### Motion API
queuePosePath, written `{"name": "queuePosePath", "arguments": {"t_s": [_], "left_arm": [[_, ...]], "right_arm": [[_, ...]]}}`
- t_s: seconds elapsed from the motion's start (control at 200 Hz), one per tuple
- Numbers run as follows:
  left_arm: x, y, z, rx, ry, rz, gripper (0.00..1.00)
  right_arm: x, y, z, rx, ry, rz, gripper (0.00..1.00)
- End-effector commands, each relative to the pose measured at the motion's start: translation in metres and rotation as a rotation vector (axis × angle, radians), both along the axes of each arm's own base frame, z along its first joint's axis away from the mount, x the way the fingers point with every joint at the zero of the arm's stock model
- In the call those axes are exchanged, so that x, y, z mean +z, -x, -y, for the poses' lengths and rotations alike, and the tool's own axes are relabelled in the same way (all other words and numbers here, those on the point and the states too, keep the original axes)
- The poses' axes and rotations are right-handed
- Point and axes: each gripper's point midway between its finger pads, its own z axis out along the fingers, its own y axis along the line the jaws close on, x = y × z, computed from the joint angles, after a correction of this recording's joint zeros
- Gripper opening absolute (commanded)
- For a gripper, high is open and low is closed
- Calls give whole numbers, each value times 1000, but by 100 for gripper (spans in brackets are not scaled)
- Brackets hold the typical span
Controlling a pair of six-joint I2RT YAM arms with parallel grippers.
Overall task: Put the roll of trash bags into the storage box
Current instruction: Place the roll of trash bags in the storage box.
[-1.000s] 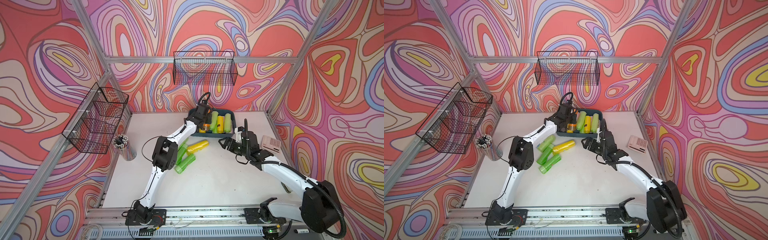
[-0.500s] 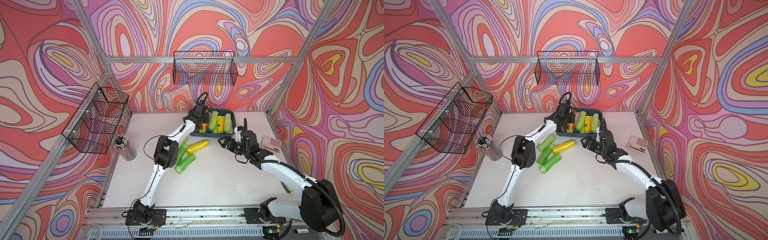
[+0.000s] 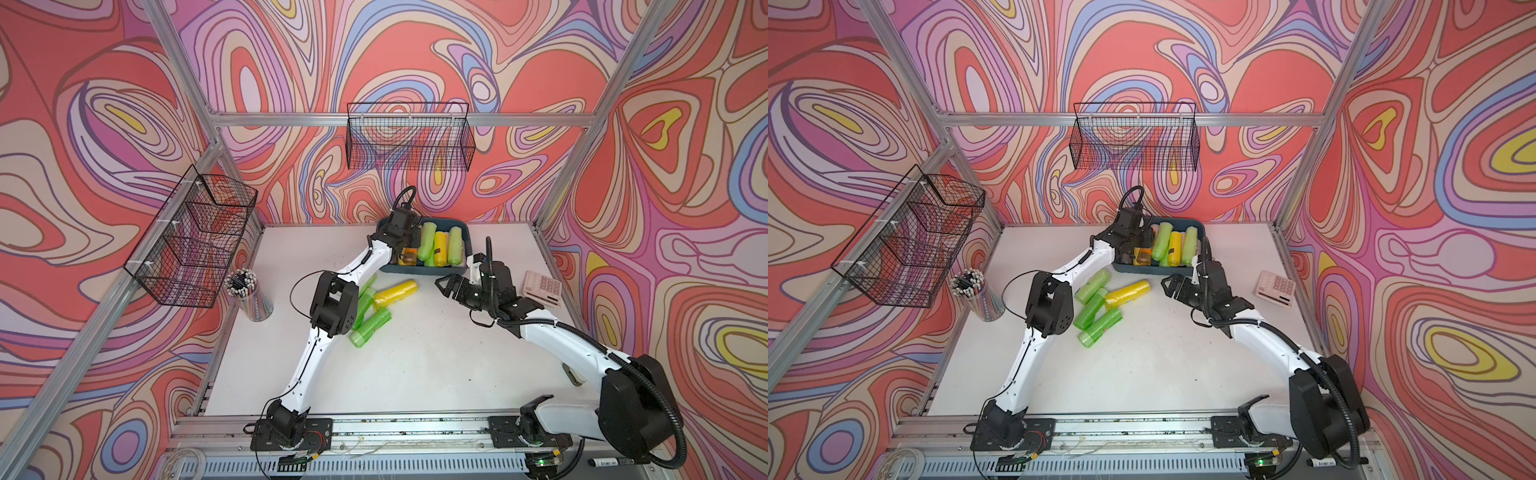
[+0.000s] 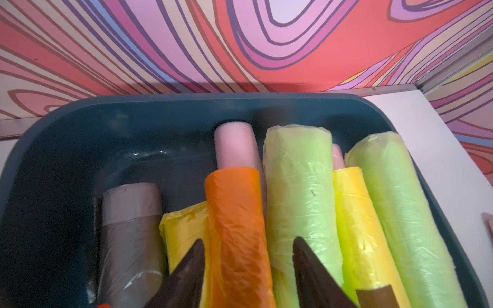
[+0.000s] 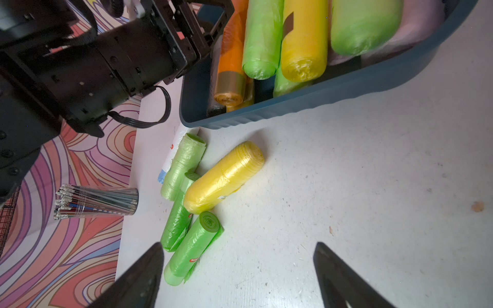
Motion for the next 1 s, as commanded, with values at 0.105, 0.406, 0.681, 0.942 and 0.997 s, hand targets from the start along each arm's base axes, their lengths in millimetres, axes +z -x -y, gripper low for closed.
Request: {"name": "queuePosePath", "arguments": {"t_s": [0.105, 0.406, 0.681, 0.942, 0.997], "left_arm": [[6, 0, -2, -13, 30, 2, 81], [27, 23, -8, -43, 68, 25, 100], [43, 57, -24, -47, 100, 41, 100], [68, 87, -34, -72, 137, 44, 100], [72, 95, -38, -69, 143, 49, 100]], "right_arm": [[7, -2, -4, 4, -15, 5, 90], [14, 0, -2, -3, -21, 4, 90], [9, 4, -1, -6, -17, -13, 91], [-6, 6, -2, -4, -11, -61, 93], [-8, 8, -2, -7, -21, -67, 93]]}}
